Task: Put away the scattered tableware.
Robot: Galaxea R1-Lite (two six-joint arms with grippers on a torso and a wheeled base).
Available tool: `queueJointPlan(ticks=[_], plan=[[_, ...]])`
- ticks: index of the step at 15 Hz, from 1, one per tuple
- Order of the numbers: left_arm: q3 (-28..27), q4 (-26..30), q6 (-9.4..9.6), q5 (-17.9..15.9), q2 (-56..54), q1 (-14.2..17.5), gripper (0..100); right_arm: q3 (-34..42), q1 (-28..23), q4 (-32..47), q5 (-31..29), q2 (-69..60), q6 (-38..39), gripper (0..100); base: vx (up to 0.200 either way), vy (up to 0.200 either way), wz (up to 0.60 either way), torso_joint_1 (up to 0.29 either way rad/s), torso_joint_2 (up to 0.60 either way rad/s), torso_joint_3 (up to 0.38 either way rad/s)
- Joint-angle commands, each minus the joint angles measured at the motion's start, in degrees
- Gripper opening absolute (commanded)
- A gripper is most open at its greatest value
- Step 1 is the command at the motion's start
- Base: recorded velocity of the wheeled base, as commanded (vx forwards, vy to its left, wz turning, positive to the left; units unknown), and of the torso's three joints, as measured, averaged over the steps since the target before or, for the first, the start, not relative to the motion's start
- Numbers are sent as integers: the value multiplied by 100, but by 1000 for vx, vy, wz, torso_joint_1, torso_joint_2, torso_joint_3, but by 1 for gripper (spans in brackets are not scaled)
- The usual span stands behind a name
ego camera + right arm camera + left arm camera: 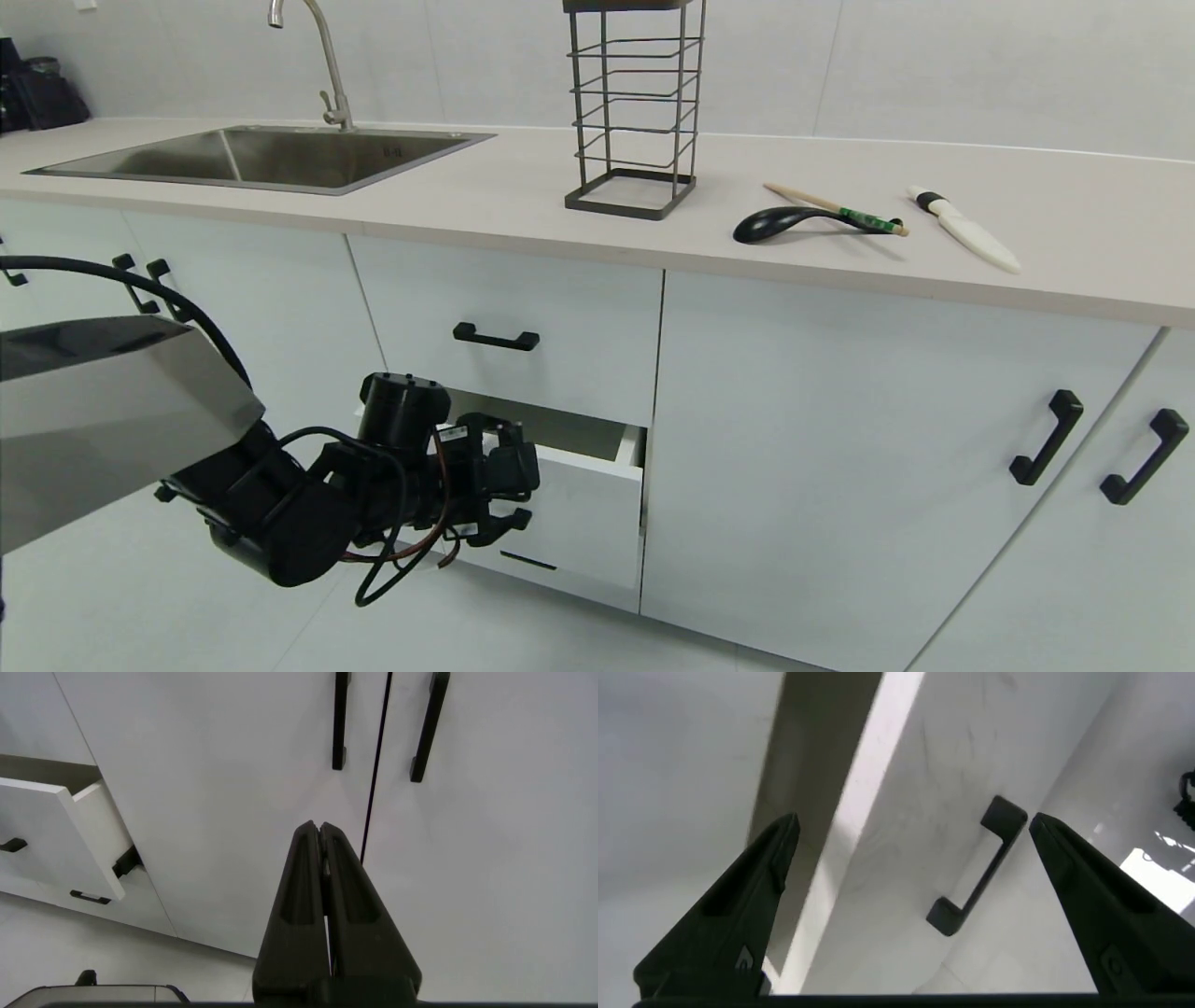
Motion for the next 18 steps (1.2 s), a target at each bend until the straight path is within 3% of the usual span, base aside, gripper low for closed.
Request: queueJointPlan(ticks=[1, 9, 14, 18], plan=[[93, -279, -7, 14, 355, -1, 100, 0, 0, -2, 2, 8, -1, 0, 0, 0, 0, 0, 0, 0], [1324, -991, -33, -4, 30, -45, 100, 0, 0, -2, 2, 8, -1, 0, 0, 0, 0, 0, 0, 0], [2159, -1141, -16, 5, -488, -212, 100, 0, 0, -2, 2, 8, -1, 0, 0, 0, 0, 0, 0, 0], [2326, -1079, -51, 5, -910, -432, 100, 0, 0, -2, 2, 8, -1, 0, 0, 0, 0, 0, 0, 0]])
